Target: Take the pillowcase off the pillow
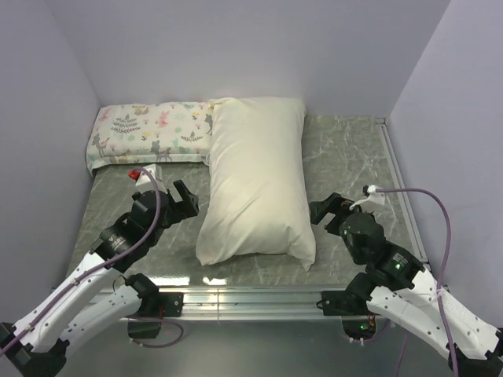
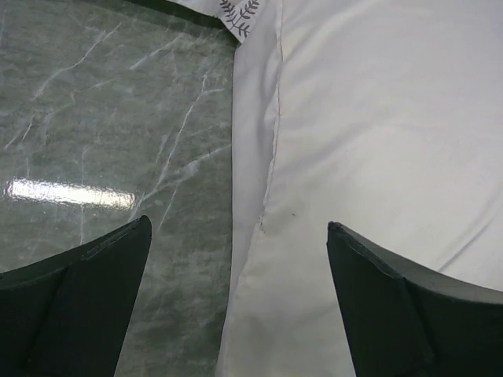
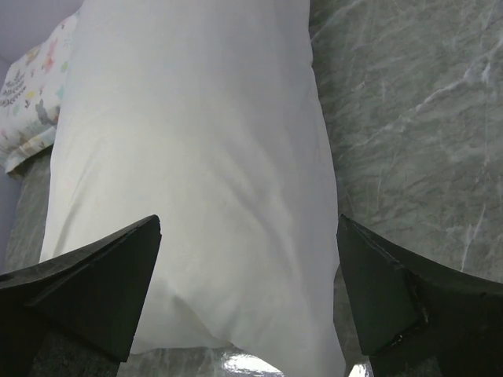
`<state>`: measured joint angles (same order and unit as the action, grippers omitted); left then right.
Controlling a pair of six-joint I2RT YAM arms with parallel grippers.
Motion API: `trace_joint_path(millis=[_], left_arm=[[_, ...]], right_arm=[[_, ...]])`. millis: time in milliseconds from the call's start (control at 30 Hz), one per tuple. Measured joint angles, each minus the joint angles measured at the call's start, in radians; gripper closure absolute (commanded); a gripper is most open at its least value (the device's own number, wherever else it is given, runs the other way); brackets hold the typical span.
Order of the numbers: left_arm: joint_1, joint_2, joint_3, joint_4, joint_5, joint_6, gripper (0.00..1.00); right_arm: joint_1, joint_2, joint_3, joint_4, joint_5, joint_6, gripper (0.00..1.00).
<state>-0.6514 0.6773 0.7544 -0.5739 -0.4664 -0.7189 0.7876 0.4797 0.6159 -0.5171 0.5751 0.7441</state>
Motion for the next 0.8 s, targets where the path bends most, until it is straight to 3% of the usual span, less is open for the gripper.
trace_joint_path(millis=[300,500,800], left_arm=[[0.000,0.097,0.045,0.030,0.018,0.000,0.01],[0.018,0.318,0.140,0.129,0.022,0.003,0.01],[0.209,0.694,0.245,0.354,0.324,0.061,0.01]], right_arm=[[0.000,0.048,0.000,0.000,-0.030,-0.050,0.00],[0.000,0.148,0.037,0.014,-0.113,-0.112,0.00],[0.038,0.385,0.177,0.106,-0.192,-0.178,0.00]])
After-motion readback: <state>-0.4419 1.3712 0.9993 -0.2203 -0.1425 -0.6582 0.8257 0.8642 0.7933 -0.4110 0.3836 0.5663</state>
